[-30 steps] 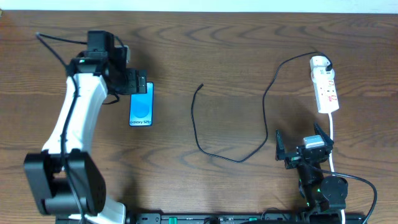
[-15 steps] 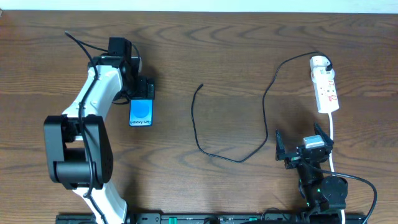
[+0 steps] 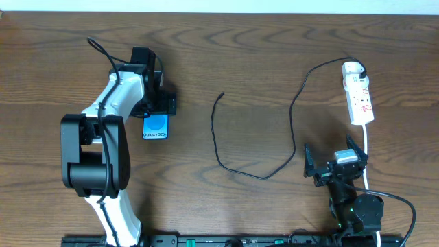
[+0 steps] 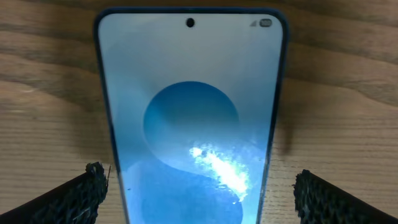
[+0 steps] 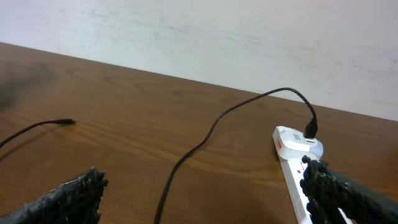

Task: Plug charger to phone and switch on socket
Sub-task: 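Close the left gripper on the phone's bottom edge and tilt it up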

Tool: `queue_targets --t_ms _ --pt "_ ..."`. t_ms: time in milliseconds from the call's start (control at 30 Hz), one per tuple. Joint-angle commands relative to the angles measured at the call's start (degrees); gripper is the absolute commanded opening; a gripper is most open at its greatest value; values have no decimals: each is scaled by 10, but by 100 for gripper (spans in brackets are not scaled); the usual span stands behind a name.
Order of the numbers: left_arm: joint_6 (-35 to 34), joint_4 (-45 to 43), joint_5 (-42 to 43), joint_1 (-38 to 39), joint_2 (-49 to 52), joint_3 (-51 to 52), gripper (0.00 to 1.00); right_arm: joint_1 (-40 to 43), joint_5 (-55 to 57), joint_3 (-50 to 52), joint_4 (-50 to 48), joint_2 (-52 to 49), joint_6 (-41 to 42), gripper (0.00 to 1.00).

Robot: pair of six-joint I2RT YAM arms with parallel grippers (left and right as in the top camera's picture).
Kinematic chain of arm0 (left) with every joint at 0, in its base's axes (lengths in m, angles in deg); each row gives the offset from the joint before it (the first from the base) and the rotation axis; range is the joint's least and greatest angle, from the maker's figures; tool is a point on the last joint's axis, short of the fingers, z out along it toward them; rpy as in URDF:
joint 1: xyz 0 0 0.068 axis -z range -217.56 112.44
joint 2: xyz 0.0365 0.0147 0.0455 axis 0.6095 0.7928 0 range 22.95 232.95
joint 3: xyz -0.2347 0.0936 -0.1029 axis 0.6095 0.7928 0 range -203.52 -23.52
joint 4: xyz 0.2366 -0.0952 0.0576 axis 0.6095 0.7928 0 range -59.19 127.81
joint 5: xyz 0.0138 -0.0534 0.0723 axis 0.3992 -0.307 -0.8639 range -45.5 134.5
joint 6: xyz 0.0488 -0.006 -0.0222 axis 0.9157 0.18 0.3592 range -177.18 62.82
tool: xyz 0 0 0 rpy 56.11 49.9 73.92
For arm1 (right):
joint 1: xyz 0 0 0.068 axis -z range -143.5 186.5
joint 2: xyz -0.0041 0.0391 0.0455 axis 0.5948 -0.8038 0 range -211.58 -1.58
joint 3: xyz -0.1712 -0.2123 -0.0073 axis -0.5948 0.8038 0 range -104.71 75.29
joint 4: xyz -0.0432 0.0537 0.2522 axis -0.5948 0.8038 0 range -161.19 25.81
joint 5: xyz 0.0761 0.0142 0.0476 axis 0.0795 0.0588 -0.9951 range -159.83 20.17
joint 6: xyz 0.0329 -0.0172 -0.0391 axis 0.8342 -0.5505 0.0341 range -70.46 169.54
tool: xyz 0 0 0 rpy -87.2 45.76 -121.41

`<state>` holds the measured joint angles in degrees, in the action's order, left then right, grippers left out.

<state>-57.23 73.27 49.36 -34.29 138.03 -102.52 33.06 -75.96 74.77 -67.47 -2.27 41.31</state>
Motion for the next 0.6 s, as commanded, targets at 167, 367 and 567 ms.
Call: queue_targets --t_ms 167,367,567 --pt "-5 -32 -25 1 7 18 98 5 2 2 1 3 -6 99" --pt "-12 -33 -4 1 7 20 98 5 2 2 1 3 -6 99" --pt "-15 -22 -4 1 7 21 98 5 2 2 1 3 -6 99"
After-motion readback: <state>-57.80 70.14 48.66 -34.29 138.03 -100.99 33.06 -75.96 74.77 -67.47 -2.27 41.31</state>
